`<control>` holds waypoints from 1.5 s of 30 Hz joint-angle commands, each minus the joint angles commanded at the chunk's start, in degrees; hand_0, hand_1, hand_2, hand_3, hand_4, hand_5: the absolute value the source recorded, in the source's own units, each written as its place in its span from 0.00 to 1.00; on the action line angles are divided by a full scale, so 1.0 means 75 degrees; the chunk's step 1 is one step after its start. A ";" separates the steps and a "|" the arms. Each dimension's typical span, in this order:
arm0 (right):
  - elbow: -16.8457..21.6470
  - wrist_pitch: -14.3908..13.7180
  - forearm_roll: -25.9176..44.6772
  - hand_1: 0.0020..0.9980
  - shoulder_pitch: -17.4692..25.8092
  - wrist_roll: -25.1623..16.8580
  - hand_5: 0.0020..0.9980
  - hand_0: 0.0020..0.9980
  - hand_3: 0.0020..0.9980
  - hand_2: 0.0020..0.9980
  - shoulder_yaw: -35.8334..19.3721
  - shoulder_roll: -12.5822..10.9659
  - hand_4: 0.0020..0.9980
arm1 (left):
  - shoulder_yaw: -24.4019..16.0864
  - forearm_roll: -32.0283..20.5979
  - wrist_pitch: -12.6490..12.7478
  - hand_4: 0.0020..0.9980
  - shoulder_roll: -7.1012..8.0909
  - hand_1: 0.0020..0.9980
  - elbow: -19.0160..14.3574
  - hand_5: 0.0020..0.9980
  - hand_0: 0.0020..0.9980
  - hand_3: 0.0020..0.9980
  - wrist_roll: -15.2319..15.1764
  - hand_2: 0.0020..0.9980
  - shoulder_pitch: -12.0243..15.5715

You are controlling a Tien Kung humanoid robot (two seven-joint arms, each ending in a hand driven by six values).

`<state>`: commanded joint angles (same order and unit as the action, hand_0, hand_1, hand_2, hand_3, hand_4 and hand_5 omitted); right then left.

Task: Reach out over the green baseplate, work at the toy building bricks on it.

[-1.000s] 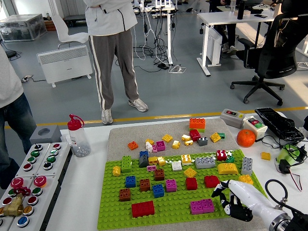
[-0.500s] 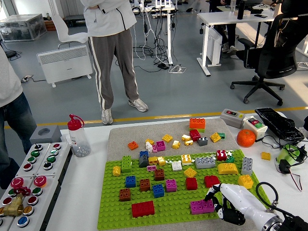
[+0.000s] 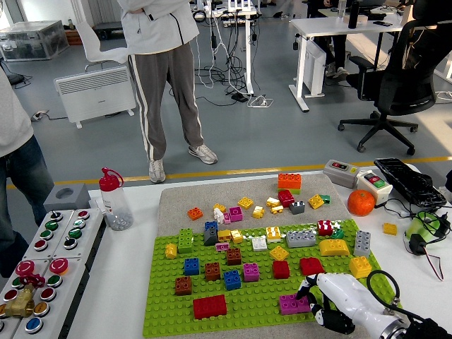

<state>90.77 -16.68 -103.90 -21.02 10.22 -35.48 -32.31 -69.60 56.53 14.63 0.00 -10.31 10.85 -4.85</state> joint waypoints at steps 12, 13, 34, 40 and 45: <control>-0.0150 0.0031 0.0119 0.29 0.0010 -0.0005 0.06 0.17 0.56 0.61 0.0069 0.0074 0.21 | 0.0015 -0.0014 -0.0002 0.24 0.0000 0.61 0.0000 1.00 0.67 0.46 -0.0003 0.56 0.0039; -0.0149 0.0033 0.0128 0.29 0.0015 -0.0006 0.06 0.17 0.56 0.61 0.0066 0.0073 0.21 | 0.0017 -0.0016 -0.0002 0.24 0.0000 0.61 0.0000 1.00 0.67 0.46 -0.0003 0.56 0.0037; -0.0216 0.0078 0.0318 0.29 0.0031 -0.0001 0.05 0.17 0.55 0.60 0.0072 0.0098 0.21 | 0.0037 -0.0070 0.0003 0.24 0.0000 0.61 0.0000 1.00 0.67 0.46 -0.0023 0.56 -0.0013; -0.0232 0.0081 0.0345 0.29 0.0033 -0.0003 0.05 0.17 0.55 0.60 0.0053 0.0105 0.21 | 0.0037 -0.0068 0.0002 0.24 0.0000 0.61 0.0000 1.00 0.67 0.46 -0.0025 0.56 -0.0027; -0.0233 0.0088 0.0360 0.29 0.0034 0.0000 0.05 0.16 0.55 0.60 0.0057 0.0109 0.21 | 0.0039 -0.0068 0.0001 0.24 0.0000 0.61 0.0000 1.00 0.67 0.46 -0.0024 0.56 -0.0031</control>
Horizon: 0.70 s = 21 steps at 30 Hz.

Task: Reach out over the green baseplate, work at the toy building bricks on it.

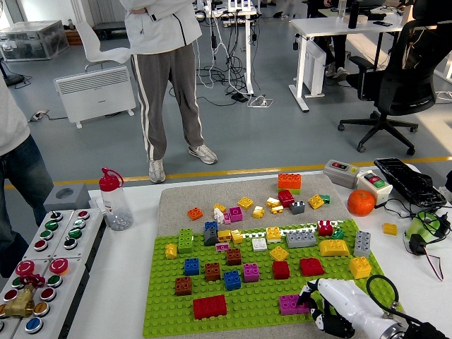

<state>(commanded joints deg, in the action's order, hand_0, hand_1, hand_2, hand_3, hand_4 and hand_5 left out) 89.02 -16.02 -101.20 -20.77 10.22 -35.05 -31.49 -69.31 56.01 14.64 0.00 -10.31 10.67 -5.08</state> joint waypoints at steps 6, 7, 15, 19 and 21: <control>-0.0025 0.0002 0.0047 0.28 -0.0002 -0.0006 0.05 0.16 0.55 0.60 0.0020 0.0010 0.21 | 0.0003 0.0010 -0.0004 0.24 0.0000 0.61 0.0000 1.00 0.67 0.46 0.0006 0.56 -0.0001; -0.0028 0.0002 0.0051 0.28 -0.0003 -0.0007 0.05 0.16 0.55 0.60 0.0025 0.0011 0.21 | 0.0002 0.0012 -0.0004 0.24 0.0000 0.61 0.0000 1.00 0.67 0.46 0.0007 0.56 -0.0001; 0.0052 -0.0090 -0.0031 0.29 0.0022 -0.0058 0.06 0.16 0.55 0.60 -0.0084 -0.0007 0.21 | -0.0006 0.0019 -0.0005 0.24 0.0000 0.61 0.0000 1.00 0.67 0.46 0.0005 0.56 -0.0008; 0.0170 -0.0232 -0.0096 0.29 0.0042 -0.0151 0.06 0.16 0.55 0.60 -0.0230 -0.0022 0.22 | -0.0016 0.0033 -0.0004 0.24 0.0000 0.61 0.0000 1.00 0.67 0.46 0.0010 0.56 -0.0009; 0.0213 -0.0279 -0.0119 0.29 0.0049 -0.0184 0.06 0.16 0.55 0.60 -0.0289 -0.0025 0.22 | -0.0018 0.0037 -0.0003 0.24 0.0000 0.61 0.0000 1.00 0.67 0.46 0.0012 0.56 -0.0008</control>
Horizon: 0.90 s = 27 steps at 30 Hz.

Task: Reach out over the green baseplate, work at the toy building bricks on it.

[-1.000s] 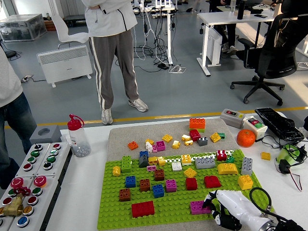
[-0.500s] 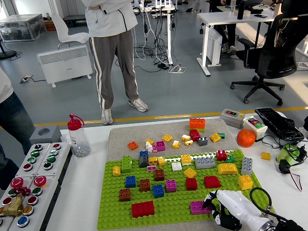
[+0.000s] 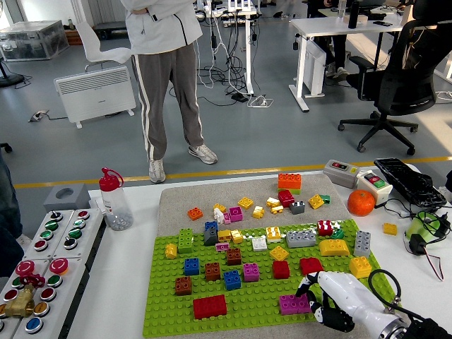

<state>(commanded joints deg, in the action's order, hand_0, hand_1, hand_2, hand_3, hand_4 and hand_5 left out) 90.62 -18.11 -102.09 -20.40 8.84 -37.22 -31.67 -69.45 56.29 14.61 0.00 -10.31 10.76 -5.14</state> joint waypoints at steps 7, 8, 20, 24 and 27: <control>0.0069 -0.0240 -0.0119 0.29 -0.0013 -0.0052 0.06 0.16 0.55 0.60 -0.0081 0.0012 0.22 | -0.0022 0.0035 0.0003 0.24 0.0000 0.61 0.0000 1.00 0.67 0.46 0.0012 0.56 0.0014; 0.0068 -0.0294 -0.0166 0.29 -0.0021 -0.0035 0.06 0.16 0.55 0.60 -0.0067 0.0021 0.22 | -0.0026 0.0040 0.0004 0.24 0.0000 0.61 0.0000 1.00 0.67 0.46 0.0014 0.56 0.0018; 0.0194 -0.0694 -0.1010 0.40 -0.0426 0.0459 0.19 0.27 0.76 0.72 0.0138 0.0369 0.62 | -0.0077 0.0144 0.0004 0.24 0.0000 0.61 0.0000 1.00 0.67 0.46 0.0049 0.56 0.0054; 0.0183 -0.0786 -0.1075 0.59 -0.0574 0.0522 0.22 0.46 0.79 0.77 0.0198 0.0504 0.66 | -0.0085 0.0164 0.0005 0.24 0.0000 0.61 0.0000 1.00 0.67 0.46 0.0057 0.56 0.0070; 0.0117 -0.0893 -0.0893 0.82 -0.0641 0.0474 0.23 0.84 0.87 0.89 0.0245 0.0602 0.66 | -0.0085 0.0171 0.0004 0.24 0.0000 0.61 0.0000 1.00 0.67 0.46 0.0058 0.55 0.0085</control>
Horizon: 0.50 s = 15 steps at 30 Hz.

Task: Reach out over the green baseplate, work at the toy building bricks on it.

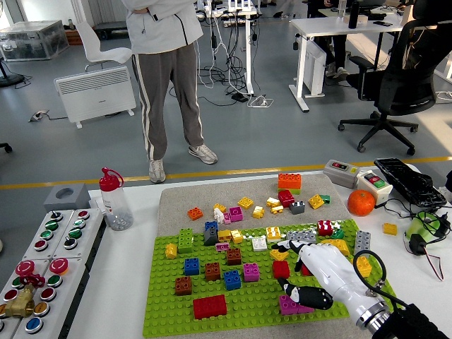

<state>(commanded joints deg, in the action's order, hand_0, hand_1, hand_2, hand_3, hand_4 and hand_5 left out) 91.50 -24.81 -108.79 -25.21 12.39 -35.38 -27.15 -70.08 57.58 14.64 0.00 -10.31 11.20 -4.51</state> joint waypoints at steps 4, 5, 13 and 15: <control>-0.0098 -0.0249 0.0691 0.82 0.0079 -0.0345 0.23 0.84 0.87 0.89 -0.0101 0.0111 0.66 | 0.0014 -0.0013 -0.0003 0.24 0.0000 0.61 0.0000 1.00 0.67 0.46 -0.0008 0.55 0.0007; -0.0097 -0.0303 0.0942 0.82 0.0138 -0.0495 0.23 0.84 0.87 0.89 -0.0189 0.0143 0.66 | 0.0018 -0.0019 -0.0004 0.24 0.0000 0.61 0.0000 1.00 0.67 0.46 -0.0012 0.55 0.0005; 0.0335 0.0059 0.3195 0.79 0.0830 -0.2110 0.29 0.81 0.82 0.83 -0.1528 0.0378 0.59 | 0.0008 -0.0027 -0.0004 0.24 0.0014 0.61 0.0000 1.00 0.67 0.45 -0.0031 0.55 -0.0041; 0.0375 0.0337 0.3780 0.79 0.1009 -0.2515 0.29 0.81 0.82 0.83 -0.1940 0.0442 0.59 | 0.0005 -0.0025 -0.0003 0.24 0.0017 0.61 0.0000 1.00 0.67 0.45 -0.0032 0.55 -0.0051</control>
<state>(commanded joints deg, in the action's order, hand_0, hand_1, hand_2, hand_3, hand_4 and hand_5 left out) 94.31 -22.28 -80.44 -17.64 -6.47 -49.93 -23.84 -70.04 57.39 14.62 0.13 -10.31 10.96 -4.90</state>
